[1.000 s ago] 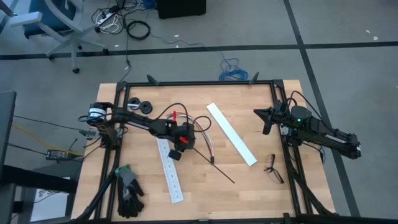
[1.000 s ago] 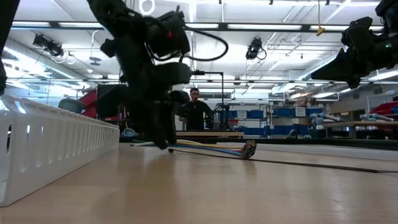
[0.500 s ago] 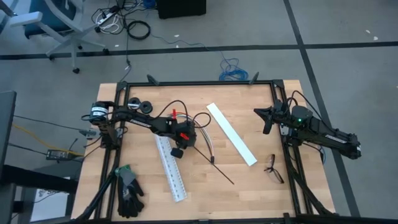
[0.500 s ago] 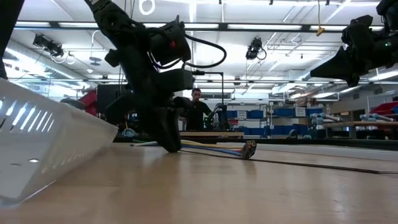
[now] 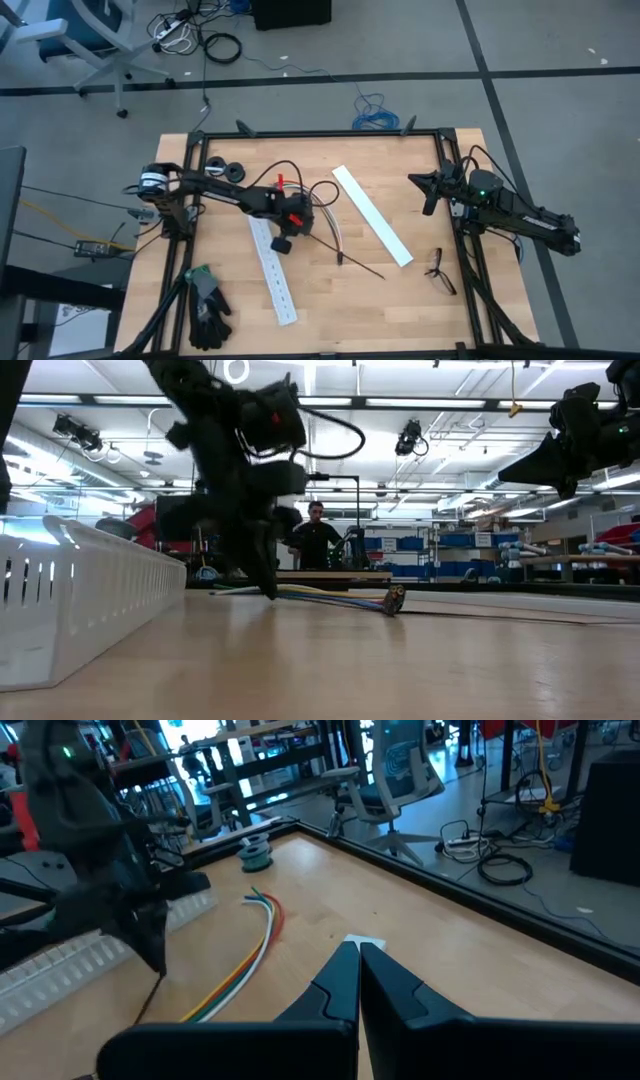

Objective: Ziptie cables
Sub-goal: Wrap the cables together using the black zip tie

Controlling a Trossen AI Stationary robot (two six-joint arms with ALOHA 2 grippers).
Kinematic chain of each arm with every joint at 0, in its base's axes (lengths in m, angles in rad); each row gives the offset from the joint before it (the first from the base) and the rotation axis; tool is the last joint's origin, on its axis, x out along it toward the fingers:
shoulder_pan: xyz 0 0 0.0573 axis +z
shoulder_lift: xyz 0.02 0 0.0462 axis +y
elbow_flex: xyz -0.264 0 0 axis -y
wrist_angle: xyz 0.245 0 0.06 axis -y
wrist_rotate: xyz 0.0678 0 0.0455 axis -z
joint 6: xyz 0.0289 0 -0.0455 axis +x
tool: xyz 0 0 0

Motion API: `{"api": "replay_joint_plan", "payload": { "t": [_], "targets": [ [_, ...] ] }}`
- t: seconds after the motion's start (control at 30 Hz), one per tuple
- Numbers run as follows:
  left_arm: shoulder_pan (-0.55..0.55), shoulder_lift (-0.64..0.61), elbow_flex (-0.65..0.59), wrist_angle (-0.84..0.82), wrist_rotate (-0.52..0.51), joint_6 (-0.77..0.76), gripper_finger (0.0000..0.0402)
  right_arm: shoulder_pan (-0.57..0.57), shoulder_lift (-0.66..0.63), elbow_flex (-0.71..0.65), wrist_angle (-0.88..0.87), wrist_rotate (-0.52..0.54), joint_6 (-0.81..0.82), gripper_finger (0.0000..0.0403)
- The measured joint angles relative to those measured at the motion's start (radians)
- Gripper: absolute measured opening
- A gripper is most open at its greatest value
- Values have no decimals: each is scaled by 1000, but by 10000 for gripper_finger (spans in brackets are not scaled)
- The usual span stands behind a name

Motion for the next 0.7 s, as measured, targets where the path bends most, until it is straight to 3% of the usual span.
{"api": "replay_joint_plan", "payload": {
  "t": [0.23, 0.43, 0.7],
  "targets": [
    [-38, -69, 74, -172, -68, -8, 0, 0, 0, 0, 2, 0, 0, 4],
    [-48, -64, 77, -133, -65, -38, 8, 0, 0, 0, 3, 0, 0, 4],
    [-49, 7, 60, -53, -59, -22, 58, 0, 0, 0, 11, 0, 0, 4]
  ]
}}
